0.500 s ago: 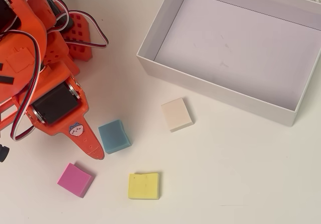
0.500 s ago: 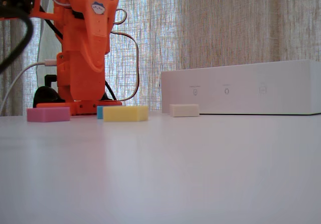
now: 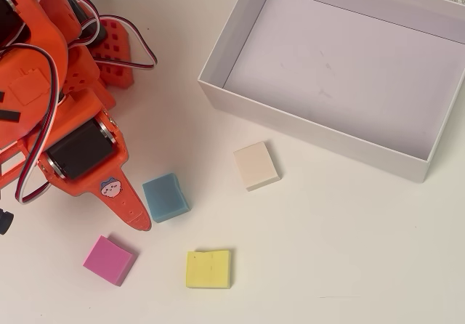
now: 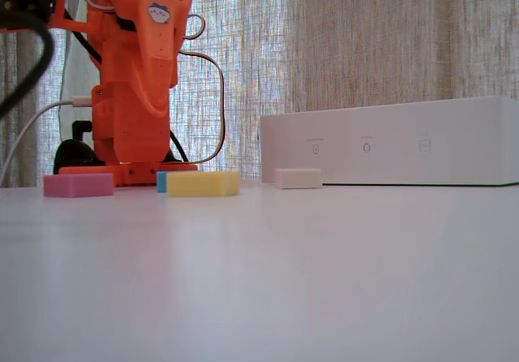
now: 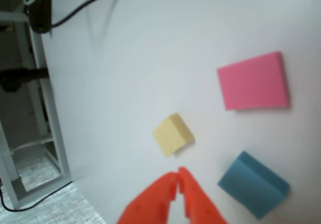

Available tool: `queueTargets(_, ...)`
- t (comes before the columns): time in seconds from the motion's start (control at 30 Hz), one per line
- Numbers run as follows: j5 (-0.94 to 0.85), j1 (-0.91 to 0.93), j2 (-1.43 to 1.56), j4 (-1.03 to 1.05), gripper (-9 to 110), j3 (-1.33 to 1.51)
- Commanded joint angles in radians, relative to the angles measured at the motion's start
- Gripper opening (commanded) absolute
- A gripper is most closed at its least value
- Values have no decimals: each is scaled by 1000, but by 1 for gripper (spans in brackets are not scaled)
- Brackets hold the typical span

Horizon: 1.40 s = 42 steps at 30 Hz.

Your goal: Grasp the pink cuboid and put it in the bin.

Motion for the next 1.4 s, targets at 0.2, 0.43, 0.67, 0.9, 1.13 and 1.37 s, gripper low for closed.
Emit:
queueTargets(0.2, -3, 0, 6, 3, -8, -5)
queueTargets(0.43, -3, 0, 6, 3, -8, -5)
queueTargets(0.67, -9, -6, 6, 3, -8, -5)
queueTargets(0.9, -18, -14, 6, 3, -8, -5)
queueTargets(1.13, -9, -5, 6, 3, -8, -5)
queueTargets(1.37, -5, 15, -137, -195, -3, -115)
